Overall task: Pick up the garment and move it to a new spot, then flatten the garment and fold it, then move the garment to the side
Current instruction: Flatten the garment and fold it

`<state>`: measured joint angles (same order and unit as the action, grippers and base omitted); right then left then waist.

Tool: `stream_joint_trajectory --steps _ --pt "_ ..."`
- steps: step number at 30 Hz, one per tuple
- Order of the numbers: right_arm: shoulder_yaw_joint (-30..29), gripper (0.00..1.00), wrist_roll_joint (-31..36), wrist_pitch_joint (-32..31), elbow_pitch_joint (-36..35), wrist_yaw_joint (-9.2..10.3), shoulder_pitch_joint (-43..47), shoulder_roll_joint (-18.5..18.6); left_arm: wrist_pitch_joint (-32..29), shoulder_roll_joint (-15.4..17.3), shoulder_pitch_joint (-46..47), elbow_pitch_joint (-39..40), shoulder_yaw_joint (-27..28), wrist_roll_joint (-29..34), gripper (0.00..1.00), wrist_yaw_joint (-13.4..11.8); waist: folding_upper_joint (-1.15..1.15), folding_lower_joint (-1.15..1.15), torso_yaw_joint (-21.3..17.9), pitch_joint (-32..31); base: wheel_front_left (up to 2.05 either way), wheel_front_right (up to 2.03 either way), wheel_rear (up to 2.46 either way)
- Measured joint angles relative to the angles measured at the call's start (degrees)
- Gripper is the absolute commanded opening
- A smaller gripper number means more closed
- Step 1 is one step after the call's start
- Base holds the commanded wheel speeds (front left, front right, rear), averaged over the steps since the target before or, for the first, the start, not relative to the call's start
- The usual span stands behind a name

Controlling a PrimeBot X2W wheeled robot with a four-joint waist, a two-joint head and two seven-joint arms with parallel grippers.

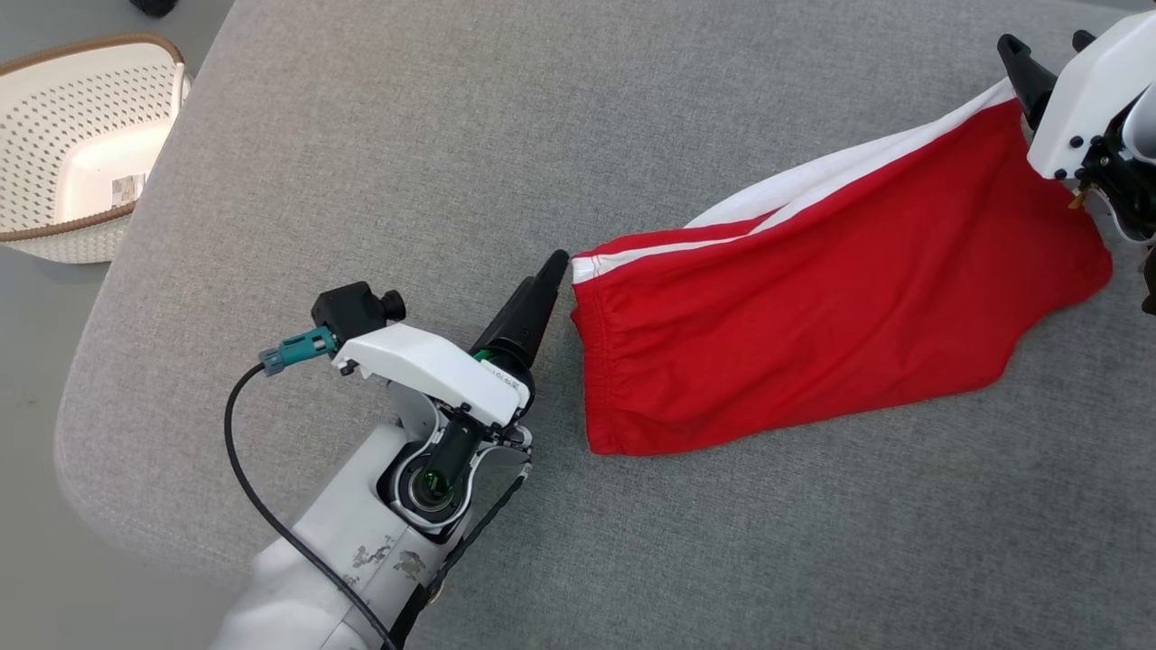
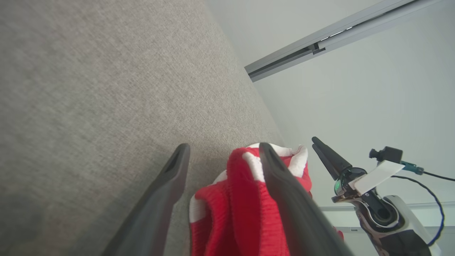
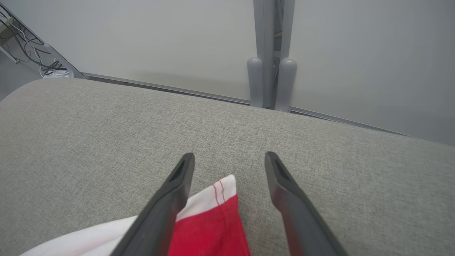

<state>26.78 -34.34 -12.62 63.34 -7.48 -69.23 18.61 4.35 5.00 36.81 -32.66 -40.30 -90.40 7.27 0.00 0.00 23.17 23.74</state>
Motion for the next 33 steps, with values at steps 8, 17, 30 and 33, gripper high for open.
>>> stream_joint_trajectory --steps 8,17,30,33 --pt "-0.22 1.00 -1.13 3.49 2.64 0.00 0.57 0.07 2.85 0.79 0.20 -3.20 0.41 1.72 1.00 0.01 0.00 0.00 -1.25 -1.99 0.00 0.00 0.00" --pt "0.77 1.00 -3.52 13.99 -1.64 0.00 6.23 -0.40 10.13 5.47 -0.34 1.36 0.49 11.23 1.00 0.10 0.00 0.00 -4.36 -6.49 0.00 0.00 0.00" --pt "0.48 1.00 3.11 27.46 -16.01 -0.01 19.08 1.78 10.63 0.73 -14.06 18.44 27.58 44.74 1.00 0.18 0.00 0.00 -12.74 -12.47 0.00 0.00 0.00" --pt "-5.38 1.00 7.82 27.62 -23.83 -0.01 24.19 0.98 10.62 -0.55 -17.62 22.10 30.53 51.07 1.00 0.18 0.00 0.00 -14.57 -13.59 0.00 0.00 0.00"
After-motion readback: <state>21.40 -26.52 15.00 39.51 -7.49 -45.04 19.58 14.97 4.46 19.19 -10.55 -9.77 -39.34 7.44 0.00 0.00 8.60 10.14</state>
